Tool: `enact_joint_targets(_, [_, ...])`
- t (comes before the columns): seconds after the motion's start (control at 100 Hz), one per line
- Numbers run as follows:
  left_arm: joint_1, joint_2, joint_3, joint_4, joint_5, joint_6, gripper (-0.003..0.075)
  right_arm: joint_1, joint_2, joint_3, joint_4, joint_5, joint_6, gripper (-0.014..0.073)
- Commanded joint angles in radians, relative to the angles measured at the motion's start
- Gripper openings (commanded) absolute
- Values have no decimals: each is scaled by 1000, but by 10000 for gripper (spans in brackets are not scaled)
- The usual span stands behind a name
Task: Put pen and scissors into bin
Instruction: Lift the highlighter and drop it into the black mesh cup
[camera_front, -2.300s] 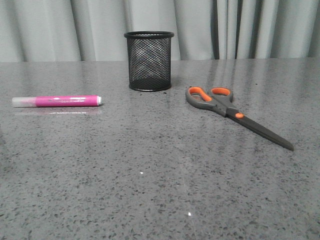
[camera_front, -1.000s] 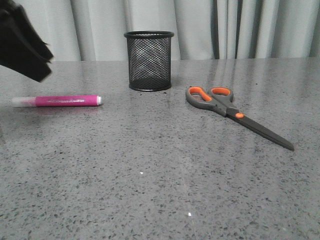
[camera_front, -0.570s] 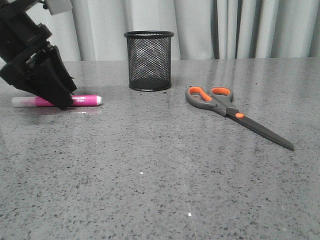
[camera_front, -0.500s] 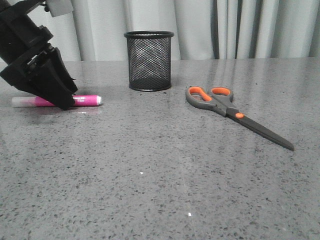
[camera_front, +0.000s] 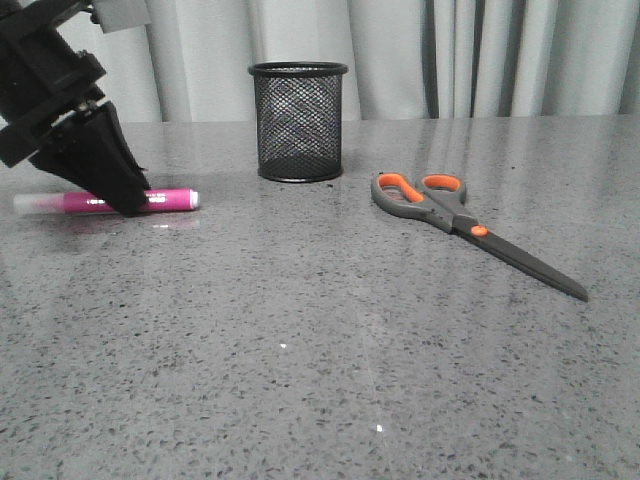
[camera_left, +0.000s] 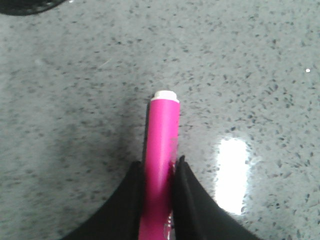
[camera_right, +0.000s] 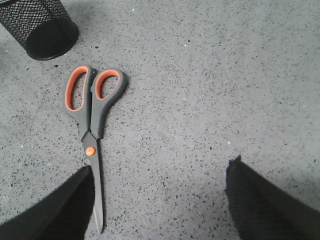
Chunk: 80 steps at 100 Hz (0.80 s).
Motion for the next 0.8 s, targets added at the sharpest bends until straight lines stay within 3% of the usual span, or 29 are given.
enact_joint_targets(0.0, [-5, -87, -81, -109, 6, -35, -19, -2, -4, -38, 5, -53, -12, 495])
enact_joint_targets(0.11, [-2, -126, -146, -315, -11, -38, -19, -2, -4, -38, 5, -51, -12, 495])
enact_joint_targets(0.23, [-11, -142, -174, -704, -65, -12, -19, -2, -4, -38, 5, -49, -12, 495])
enact_joint_targets(0.32, [-44, -133, -174, -902, -106, 59, -19, -2, -4, -38, 5, -45, -12, 495])
enact_joint_targets(0.51, [-165, -82, -176, -973, -383, 109, -19, -2, -4, -38, 5, -37, -12, 495])
enact_joint_targets(0.79, [-254, 26, -178, -1097, -530, 239, -19, -2, -4, -38, 5, -35, -12, 495])
